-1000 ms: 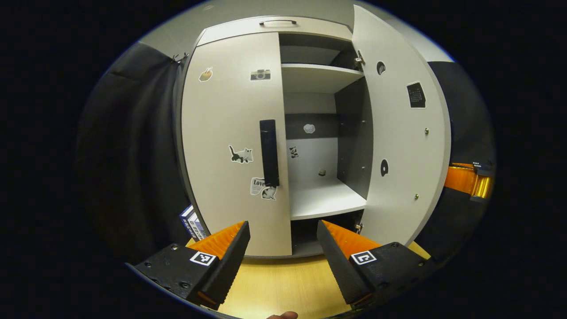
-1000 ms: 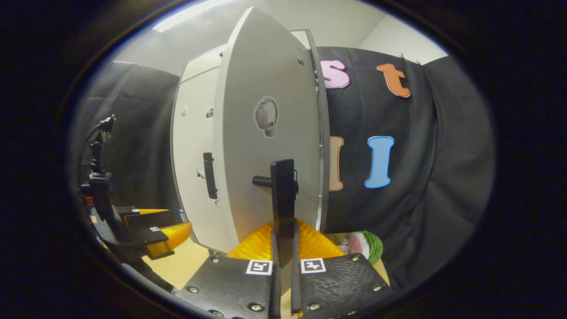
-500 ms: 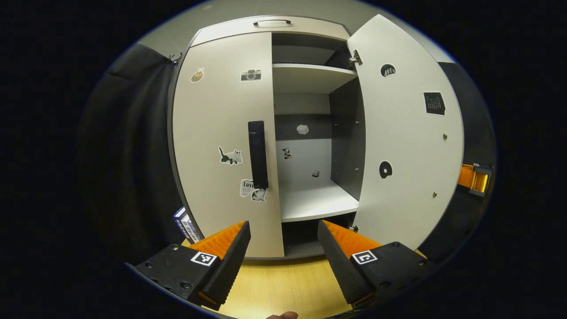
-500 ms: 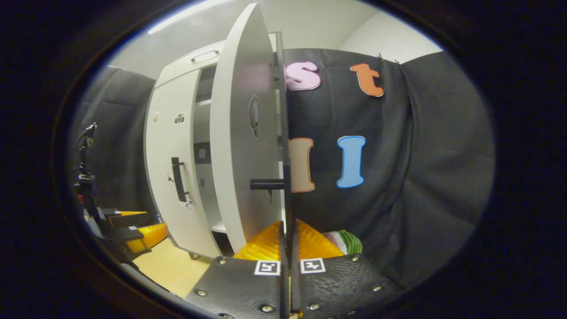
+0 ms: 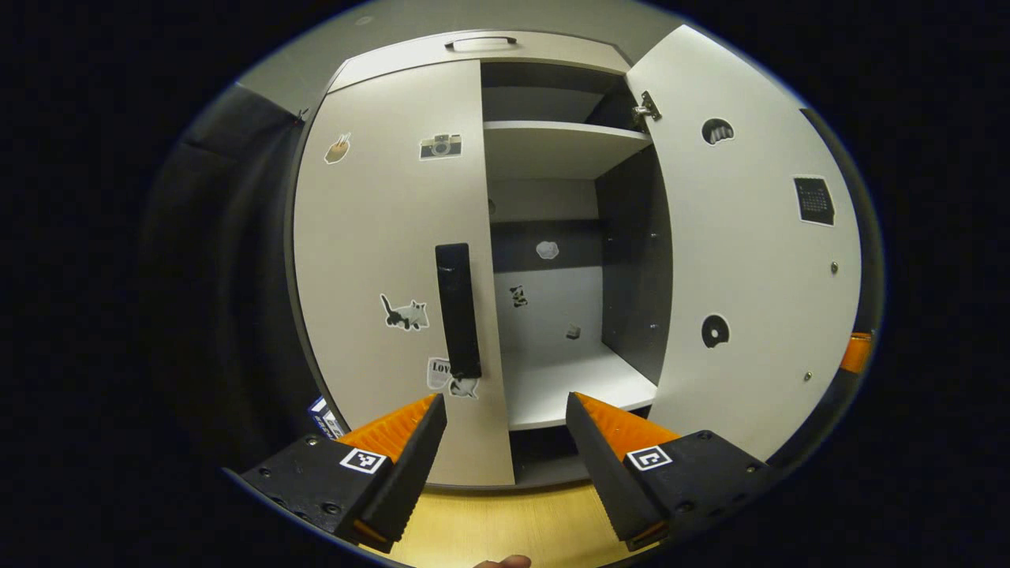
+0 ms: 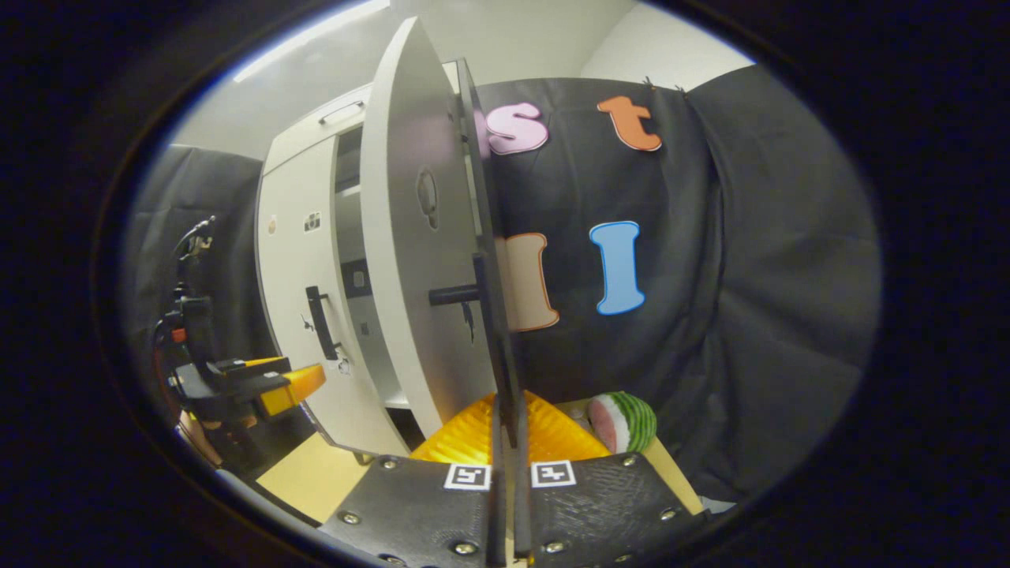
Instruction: Open the right door of the double-door shoe cabinet with the right hand, and open the left door with the left hand.
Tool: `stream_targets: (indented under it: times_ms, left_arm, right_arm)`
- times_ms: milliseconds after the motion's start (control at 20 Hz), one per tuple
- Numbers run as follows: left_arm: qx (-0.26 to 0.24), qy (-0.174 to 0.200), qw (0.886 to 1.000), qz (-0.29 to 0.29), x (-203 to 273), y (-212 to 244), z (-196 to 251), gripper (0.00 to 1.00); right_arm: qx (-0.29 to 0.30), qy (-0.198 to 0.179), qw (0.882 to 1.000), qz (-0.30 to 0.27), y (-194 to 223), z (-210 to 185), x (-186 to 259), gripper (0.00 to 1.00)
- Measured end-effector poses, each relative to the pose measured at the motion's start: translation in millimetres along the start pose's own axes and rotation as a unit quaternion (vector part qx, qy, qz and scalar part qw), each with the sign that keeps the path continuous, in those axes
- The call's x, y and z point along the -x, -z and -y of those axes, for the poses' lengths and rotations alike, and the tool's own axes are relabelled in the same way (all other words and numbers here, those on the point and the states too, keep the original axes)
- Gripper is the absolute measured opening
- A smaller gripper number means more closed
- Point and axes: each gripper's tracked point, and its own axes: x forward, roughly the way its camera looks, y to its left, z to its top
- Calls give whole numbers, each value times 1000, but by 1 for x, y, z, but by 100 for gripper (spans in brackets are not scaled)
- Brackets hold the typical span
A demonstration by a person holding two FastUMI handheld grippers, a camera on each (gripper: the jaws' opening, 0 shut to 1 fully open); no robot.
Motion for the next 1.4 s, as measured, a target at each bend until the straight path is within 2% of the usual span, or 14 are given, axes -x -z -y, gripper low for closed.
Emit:
stream_targets:
  times_ms: [200,400,450,500,600,700,750,800,850,900,950,1050,1250,1400]
  left_arm:
    - [-1,-17,1000,18,-25,-14,-14,95]
    - [1,-26,999,23,-50,-21,-23,95]
    - [0,-27,999,25,-56,-22,-24,95]
    - [-2,-29,999,27,-61,-25,-26,95]
    - [-7,-36,999,31,-71,-28,-31,95]
    - [-6,-39,999,33,-79,-29,-34,95]
    - [-2,-40,999,33,-83,-29,-36,95]
    - [1,-40,999,35,-85,-30,-37,95]
    - [4,-41,998,36,-88,-30,-38,95]
    - [6,-42,998,38,-90,-30,-39,94]
    - [5,-43,998,39,-93,-30,-39,93]
    - [6,-44,998,42,-96,-31,-40,88]
    - [15,-34,999,36,-106,-25,-37,71]
    - [15,-39,999,33,-108,-23,-42,53]
  right_arm:
    - [28,13,1000,1,2,3,8,5]
    - [36,59,998,-1,6,27,19,5]
    - [28,63,998,-1,7,31,22,7]
    - [21,76,997,-1,8,37,25,21]
    - [9,96,995,0,11,50,33,29]
    - [2,114,994,0,16,60,42,31]
    - [0,124,992,-1,18,64,50,40]
    - [-3,135,991,-2,23,69,55,33]
    - [-6,146,989,-3,26,74,62,33]
    - [-9,158,987,-6,30,80,69,42]
    - [-11,171,985,-8,34,87,75,42]
    - [-18,196,980,-16,42,100,91,42]
    - [-32,233,972,-24,50,119,115,42]
    - [-45,244,968,-24,54,124,121,42]
